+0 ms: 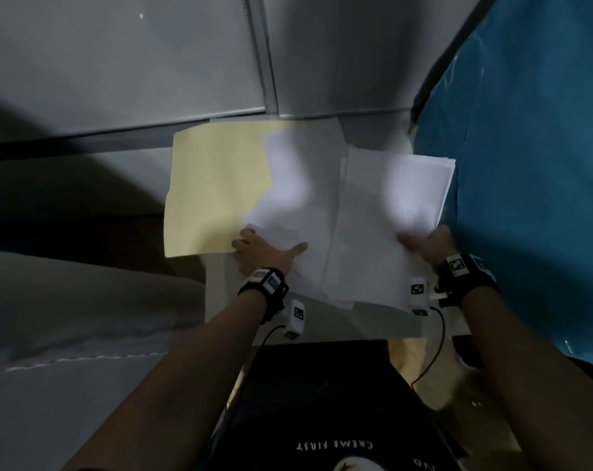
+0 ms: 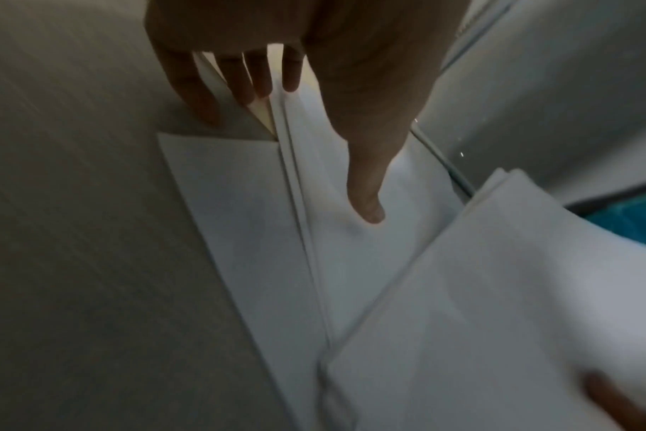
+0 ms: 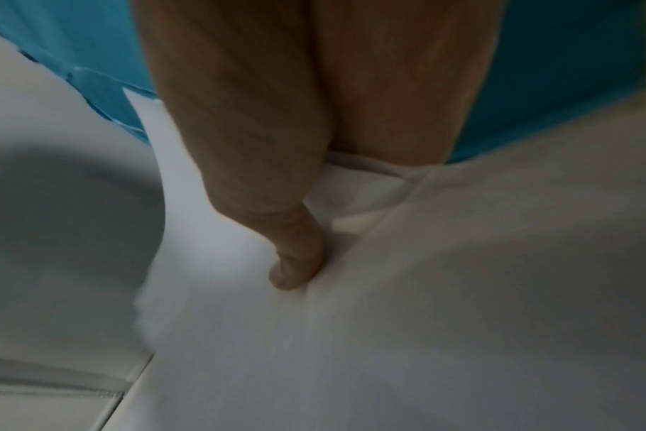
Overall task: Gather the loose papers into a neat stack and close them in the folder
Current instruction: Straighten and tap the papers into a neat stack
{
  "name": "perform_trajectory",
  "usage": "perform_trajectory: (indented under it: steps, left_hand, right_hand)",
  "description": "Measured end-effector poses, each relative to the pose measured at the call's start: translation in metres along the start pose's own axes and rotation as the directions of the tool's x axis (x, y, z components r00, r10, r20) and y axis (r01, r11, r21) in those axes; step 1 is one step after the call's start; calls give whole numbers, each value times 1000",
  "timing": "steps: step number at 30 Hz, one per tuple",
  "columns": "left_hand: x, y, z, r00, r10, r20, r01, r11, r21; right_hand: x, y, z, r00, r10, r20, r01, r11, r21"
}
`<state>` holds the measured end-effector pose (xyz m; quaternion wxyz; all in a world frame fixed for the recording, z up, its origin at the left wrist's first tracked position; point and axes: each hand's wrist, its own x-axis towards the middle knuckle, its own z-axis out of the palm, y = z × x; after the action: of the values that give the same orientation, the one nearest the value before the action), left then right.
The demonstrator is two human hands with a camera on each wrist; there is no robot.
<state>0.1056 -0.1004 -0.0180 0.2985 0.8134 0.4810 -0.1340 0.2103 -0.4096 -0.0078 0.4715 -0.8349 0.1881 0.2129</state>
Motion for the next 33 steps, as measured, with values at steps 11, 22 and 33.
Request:
perform_trajectory:
  steps: [11,22,33]
  left_hand:
    - [-5,1,3,958,-283,-49,257,921,-293]
    - [-14,-4,6,972,-228,52,222,830,-511]
    - [-11,-3,-25,993,59,99,-19,929,-370]
  right_hand:
    - [-6,43,32,966,97,238,-148,967,206]
    - [-16,19,25,974,-8,224,-1,999,39]
    - [20,-1,35,979,-96,180,122,983,-136]
